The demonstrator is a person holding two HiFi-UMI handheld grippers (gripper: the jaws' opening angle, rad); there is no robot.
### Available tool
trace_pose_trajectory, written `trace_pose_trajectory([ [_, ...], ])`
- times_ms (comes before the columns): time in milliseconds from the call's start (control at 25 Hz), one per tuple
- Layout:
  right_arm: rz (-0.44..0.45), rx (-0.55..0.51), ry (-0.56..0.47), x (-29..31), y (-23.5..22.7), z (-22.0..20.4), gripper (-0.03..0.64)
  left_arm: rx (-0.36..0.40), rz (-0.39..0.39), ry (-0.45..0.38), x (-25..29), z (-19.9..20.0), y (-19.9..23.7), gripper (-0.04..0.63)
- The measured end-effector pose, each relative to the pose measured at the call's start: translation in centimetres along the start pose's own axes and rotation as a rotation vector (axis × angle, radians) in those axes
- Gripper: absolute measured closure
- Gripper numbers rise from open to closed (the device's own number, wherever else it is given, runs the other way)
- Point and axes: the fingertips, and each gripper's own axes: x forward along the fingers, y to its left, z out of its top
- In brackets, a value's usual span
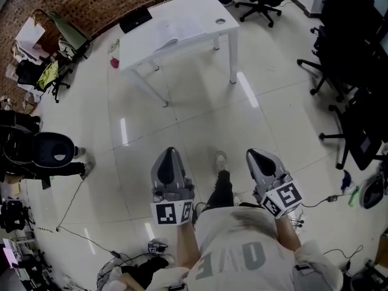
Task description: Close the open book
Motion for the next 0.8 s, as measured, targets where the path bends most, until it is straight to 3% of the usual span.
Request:
trace_pose_trajectory([
  [160,0.012,0.007,0.012,6.7,-2.7,0.7,0.612,0.02,-0.002,0.044,5.1,-4.2,2.5,0.58],
  [360,0.065,0.002,0.02,16.0,-3.9,4.1,0.612,-0.054,0.054,0.072,11.4,-6.6,8.3,0.58],
  [480,0.082,-0.052,-0.006,21.3,-3.6,6.4,0.611,0.001,0.073,0.047,15.3,-5.8,12.4,0.58],
  [560,0.077,-0.062,-0.025,23.9,-3.8,7.4,0.561,0.024,0.072,0.044,17.4,-5.6,14.2,0.58],
  [800,0.053,-0.009,-0.033,29.8,-6.6,9.0,0.551,0.065,0.032,0.085,23.4,-7.0,15.8,0.58],
])
